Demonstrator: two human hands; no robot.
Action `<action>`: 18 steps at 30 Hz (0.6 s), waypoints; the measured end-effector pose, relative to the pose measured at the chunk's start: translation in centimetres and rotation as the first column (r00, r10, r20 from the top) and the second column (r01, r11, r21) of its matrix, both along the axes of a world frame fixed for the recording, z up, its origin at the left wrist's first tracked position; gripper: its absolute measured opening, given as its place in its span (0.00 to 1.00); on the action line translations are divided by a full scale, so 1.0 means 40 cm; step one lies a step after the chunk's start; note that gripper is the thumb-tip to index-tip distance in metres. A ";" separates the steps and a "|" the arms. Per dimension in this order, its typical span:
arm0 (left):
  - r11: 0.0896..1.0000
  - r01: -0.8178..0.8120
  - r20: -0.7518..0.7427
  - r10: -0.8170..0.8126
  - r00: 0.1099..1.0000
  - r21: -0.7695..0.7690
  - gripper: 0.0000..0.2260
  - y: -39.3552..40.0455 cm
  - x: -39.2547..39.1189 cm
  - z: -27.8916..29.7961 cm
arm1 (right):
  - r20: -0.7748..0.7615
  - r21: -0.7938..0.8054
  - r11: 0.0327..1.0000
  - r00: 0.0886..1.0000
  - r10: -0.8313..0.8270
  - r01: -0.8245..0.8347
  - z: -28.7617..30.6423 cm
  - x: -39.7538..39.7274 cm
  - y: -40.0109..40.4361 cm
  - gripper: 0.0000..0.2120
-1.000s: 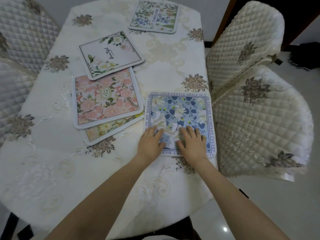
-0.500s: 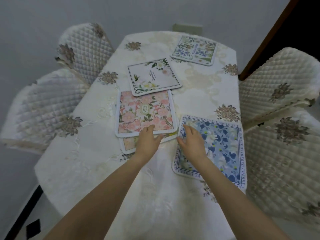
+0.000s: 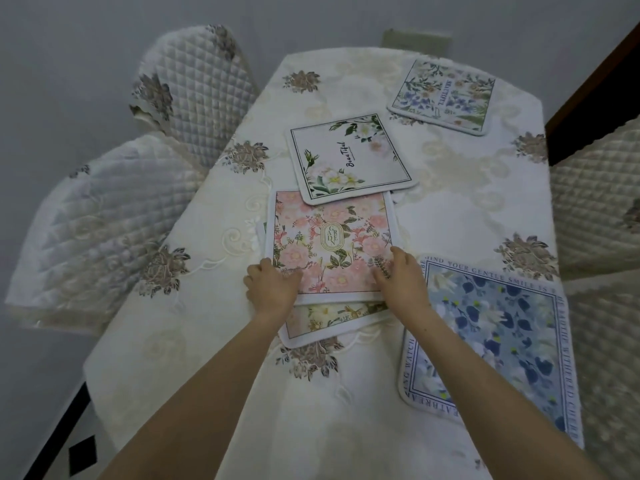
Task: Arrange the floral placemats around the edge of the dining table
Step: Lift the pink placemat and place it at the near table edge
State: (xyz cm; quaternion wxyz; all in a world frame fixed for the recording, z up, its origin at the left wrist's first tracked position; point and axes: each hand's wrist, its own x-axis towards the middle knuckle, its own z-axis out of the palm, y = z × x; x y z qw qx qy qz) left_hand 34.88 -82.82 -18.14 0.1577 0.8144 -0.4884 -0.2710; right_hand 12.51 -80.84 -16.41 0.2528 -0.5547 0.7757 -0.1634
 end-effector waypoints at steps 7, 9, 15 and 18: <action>0.999 -0.028 -0.040 0.029 0.999 0.027 0.30 -0.016 0.029 -0.039 | -0.119 0.163 0.986 0.993 -0.002 0.022 -0.025 0.008 -0.052 0.33; 0.998 -0.052 -0.127 0.056 0.990 0.031 0.30 -0.023 0.034 -0.036 | -0.137 0.179 0.983 0.991 -0.001 0.026 -0.030 0.016 -0.058 0.34; 0.996 -0.051 -0.357 0.022 0.934 -0.073 0.19 -0.027 0.043 -0.019 | -0.125 0.155 0.981 0.988 -0.096 0.115 -0.021 0.017 -0.072 0.37; 0.993 -0.041 -0.397 -0.008 0.918 -0.113 0.12 -0.020 0.047 -0.014 | -0.098 0.167 0.985 0.995 -0.033 0.049 -0.015 0.028 -0.070 0.35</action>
